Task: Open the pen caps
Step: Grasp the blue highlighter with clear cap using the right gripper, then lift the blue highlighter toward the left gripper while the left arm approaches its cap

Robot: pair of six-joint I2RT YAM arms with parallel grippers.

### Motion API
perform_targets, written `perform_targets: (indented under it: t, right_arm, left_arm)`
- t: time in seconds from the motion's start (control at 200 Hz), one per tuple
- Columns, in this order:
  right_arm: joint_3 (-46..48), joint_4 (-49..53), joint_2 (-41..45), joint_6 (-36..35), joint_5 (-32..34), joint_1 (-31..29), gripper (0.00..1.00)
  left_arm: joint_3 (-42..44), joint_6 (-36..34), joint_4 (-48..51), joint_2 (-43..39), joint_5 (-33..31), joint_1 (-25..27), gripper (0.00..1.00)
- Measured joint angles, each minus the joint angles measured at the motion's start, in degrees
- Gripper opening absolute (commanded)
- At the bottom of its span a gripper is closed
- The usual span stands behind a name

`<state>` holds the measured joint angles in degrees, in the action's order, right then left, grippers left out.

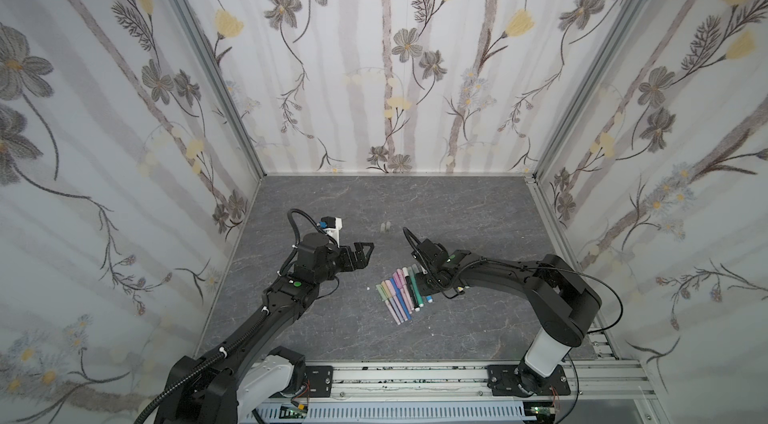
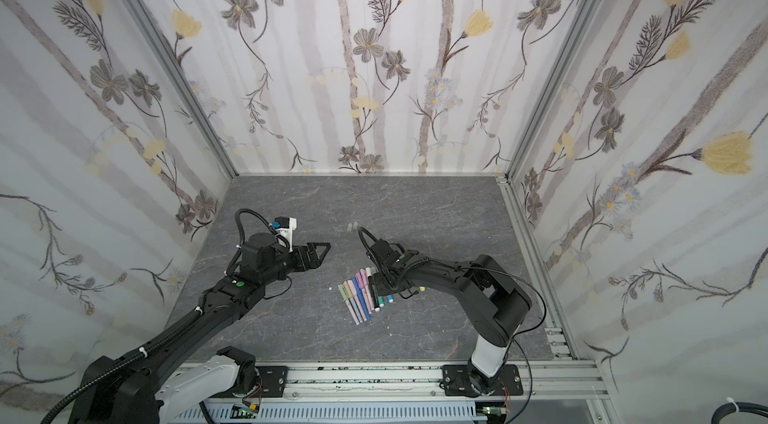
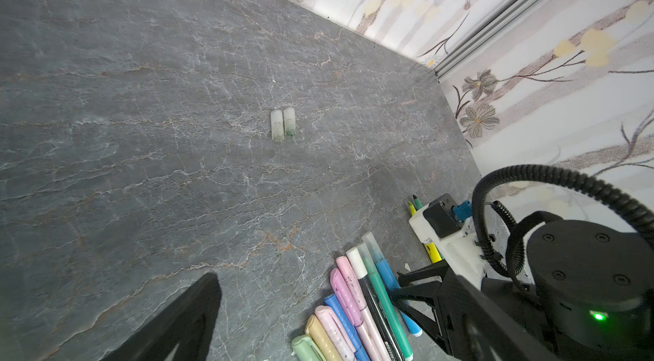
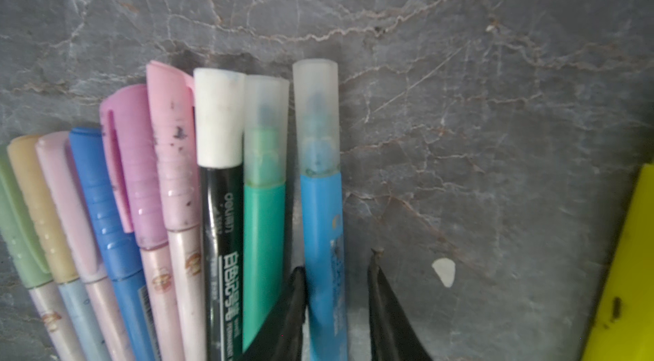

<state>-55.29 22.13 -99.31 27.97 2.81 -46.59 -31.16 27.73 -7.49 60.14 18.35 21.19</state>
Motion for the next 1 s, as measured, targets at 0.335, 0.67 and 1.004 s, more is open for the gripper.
perform_targets:
  t: [0.335, 0.67, 1.004]
  right_arm:
    - [4.70, -3.37, 4.04, -1.55, -2.16, 2.38, 0.07]
    - [5.86, -1.38, 16.72, -6.01, -8.57, 8.72, 0.05]
    - [5.33, -4.48, 18.86, -6.56, -14.32, 9.84, 0.04]
  left_arm:
    - [-1.44, 2.29, -3.54, 4.26, 7.28, 0.17, 0.90]
    - [-3.63, 6.01, -7.43, 10.01, 11.78, 7.10, 0.80]
    - [-8.92, 9.25, -10.93, 19.43, 12.31, 13.84, 0.68]
